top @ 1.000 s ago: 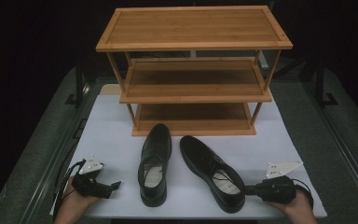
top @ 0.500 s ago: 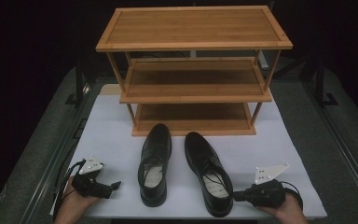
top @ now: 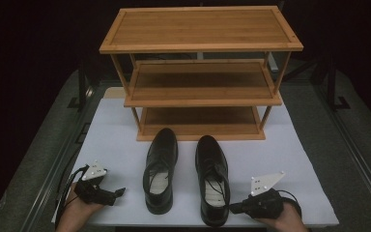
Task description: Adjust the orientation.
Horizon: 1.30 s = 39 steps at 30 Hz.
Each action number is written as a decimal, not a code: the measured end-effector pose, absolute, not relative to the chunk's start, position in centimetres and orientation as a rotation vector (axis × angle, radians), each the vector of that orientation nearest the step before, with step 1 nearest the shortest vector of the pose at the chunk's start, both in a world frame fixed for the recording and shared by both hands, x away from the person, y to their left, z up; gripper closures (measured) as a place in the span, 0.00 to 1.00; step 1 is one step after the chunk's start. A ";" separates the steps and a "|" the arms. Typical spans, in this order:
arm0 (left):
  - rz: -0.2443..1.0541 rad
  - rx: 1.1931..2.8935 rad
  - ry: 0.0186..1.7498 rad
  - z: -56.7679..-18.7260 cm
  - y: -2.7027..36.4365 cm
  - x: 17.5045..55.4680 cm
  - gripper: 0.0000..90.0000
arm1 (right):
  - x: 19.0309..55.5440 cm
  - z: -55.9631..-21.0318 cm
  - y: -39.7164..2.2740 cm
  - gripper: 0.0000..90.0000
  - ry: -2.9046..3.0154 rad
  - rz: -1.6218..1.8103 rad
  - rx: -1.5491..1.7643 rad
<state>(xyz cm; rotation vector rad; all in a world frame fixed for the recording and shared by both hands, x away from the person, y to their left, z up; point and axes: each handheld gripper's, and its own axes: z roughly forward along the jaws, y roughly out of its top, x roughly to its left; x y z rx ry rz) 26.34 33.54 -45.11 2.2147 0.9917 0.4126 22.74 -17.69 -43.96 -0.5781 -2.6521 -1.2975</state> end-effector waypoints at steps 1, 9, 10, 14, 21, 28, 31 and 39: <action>0.412 2.214 0.992 -45.1 33.5 26.3 0.00 | 22.8 -44.0 -17.5 1.00 -2.652 -1.295 -0.569; 0.412 2.215 0.992 -45.1 33.5 26.3 0.00 | 24.1 -43.5 -18.6 1.00 -2.697 -1.348 -0.694; 0.413 2.214 0.992 -45.1 33.5 26.3 0.00 | 24.5 -43.6 -18.6 1.00 -2.701 -1.350 -0.720; 0.414 2.214 0.991 -45.1 33.5 26.3 0.00 | 26.1 -44.1 -17.8 1.00 -2.745 -1.304 -0.749; 0.412 2.214 0.991 -45.1 33.6 26.3 0.00 | 26.5 -44.2 -17.2 1.00 -2.755 -1.300 -0.753; 0.412 2.215 0.992 -45.1 33.5 26.3 0.00 | 26.6 -44.1 -16.9 1.00 -2.738 -1.302 -0.768; 0.413 2.214 0.992 -45.1 33.5 26.3 0.00 | 26.6 -44.1 -16.3 1.00 -2.741 -1.299 -0.758; 0.413 2.214 0.991 -45.1 33.5 26.3 0.00 | 27.2 -44.0 -15.6 1.00 -2.765 -1.290 -0.778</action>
